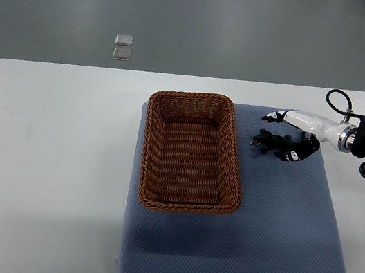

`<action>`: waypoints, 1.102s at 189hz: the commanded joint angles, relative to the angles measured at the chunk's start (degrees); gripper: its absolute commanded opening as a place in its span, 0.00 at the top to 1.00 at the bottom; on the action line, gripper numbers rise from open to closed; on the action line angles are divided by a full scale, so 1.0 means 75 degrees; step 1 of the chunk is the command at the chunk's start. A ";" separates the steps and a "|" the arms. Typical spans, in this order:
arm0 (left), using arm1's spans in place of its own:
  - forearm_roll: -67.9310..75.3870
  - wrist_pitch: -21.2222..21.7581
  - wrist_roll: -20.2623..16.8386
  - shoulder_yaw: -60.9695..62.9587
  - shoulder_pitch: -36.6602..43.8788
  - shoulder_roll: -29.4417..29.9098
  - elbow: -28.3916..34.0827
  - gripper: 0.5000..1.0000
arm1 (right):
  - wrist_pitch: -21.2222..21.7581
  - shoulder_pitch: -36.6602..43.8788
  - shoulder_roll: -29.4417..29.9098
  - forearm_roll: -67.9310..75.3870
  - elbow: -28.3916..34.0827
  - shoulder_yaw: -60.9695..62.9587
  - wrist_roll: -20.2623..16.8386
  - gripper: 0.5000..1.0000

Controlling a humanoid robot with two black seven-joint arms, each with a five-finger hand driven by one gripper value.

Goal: Place crocodile in brown basket with right hand
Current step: 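Lower the right hand down onto the dark toy crocodile, then close the right hand's fingers around the toy crocodile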

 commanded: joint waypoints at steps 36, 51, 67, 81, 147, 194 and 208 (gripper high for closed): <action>0.0000 0.0006 0.0000 -0.0004 0.0000 0.0000 0.0000 0.00 | -0.0253 0.0030 -0.0003 -0.0379 -0.0017 -0.0242 -0.0025 0.30; 0.0000 0.0006 0.0000 -0.0004 0.0000 0.0000 0.0000 0.00 | -0.0299 0.0042 -0.0003 -0.0438 -0.0028 -0.0371 -0.0025 0.32; 0.0000 0.0006 0.0000 0.0008 0.0000 0.0000 0.0000 0.00 | -0.0464 0.0042 0.0009 -0.0484 -0.0028 -0.0430 -0.0036 0.32; 0.0000 0.0006 0.0000 0.0008 0.0000 0.0000 0.0000 0.00 | -0.0546 0.0065 0.0009 -0.0531 -0.0028 -0.0500 -0.0036 0.32; 0.0000 0.0006 0.0000 -0.0004 0.0000 0.0000 0.0000 0.00 | -0.0710 0.0183 0.0021 -0.0543 -0.0099 -0.0664 -0.0060 0.45; 0.0000 0.0006 0.0000 -0.0004 0.0000 0.0000 0.0000 0.00 | -0.0710 0.0171 0.0044 -0.0566 -0.0110 -0.0793 -0.0060 0.44; 0.0000 0.0006 0.0000 0.0008 0.0000 0.0000 0.0000 0.00 | -0.0721 0.0171 0.0033 -0.0578 -0.0122 -0.0875 -0.0060 0.44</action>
